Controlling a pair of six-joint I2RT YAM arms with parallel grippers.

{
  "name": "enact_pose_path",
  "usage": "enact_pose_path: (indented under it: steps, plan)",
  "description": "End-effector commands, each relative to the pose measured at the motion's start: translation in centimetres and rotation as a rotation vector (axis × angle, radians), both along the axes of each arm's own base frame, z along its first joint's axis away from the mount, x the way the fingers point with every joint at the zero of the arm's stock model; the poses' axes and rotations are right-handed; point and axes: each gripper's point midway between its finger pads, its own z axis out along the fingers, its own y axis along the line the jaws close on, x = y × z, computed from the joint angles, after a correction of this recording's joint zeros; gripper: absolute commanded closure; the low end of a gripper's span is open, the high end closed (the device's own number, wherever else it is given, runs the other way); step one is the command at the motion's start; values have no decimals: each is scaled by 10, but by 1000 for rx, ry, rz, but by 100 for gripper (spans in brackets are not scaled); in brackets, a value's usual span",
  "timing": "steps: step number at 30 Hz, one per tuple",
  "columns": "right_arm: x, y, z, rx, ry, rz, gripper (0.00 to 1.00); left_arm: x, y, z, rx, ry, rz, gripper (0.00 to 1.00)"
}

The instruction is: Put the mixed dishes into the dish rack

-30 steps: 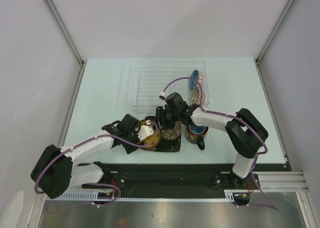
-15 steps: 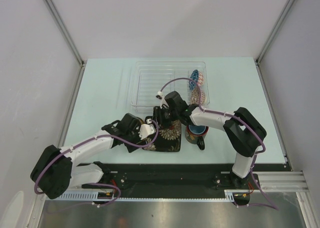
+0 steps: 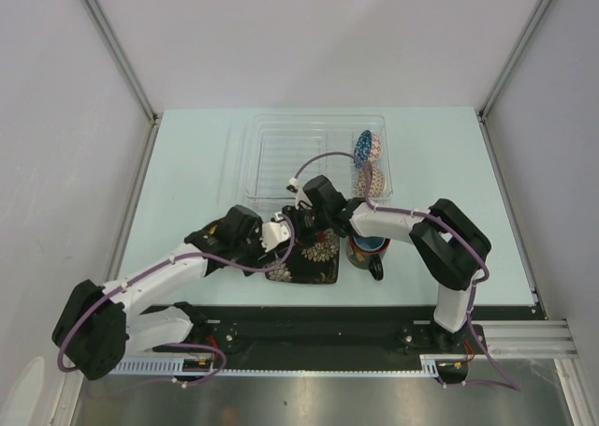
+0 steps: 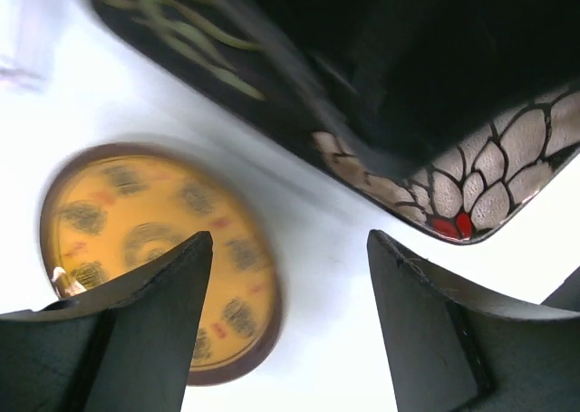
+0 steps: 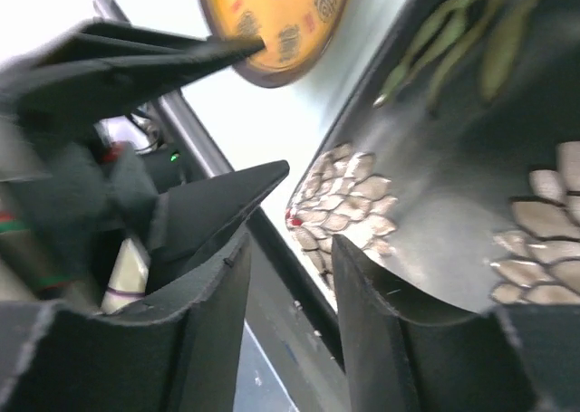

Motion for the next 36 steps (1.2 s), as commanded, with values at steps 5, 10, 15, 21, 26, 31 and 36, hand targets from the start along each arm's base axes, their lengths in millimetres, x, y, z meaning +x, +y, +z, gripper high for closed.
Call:
enact_pose_path:
  steps: [5,10,15,21,26,31,36]
  plan:
    - [-8,22,56,128,-91,53,51,53,12,114,-219,-199,172,25]
    - [9,38,73,167,-166,-6,51,61,80,103,-141,-226,313,25]
    - [30,60,70,124,-271,-49,47,49,122,41,-35,-118,318,25]
    - [64,80,19,-119,-345,-97,45,59,139,25,-134,76,316,20]
    - [81,84,-2,-216,-384,-116,42,66,142,26,-111,85,270,18]
    - [86,77,-14,-267,-401,-155,37,61,145,15,-94,112,274,18]
    - [88,77,-28,-307,-399,-151,35,58,152,-3,-47,114,275,20]
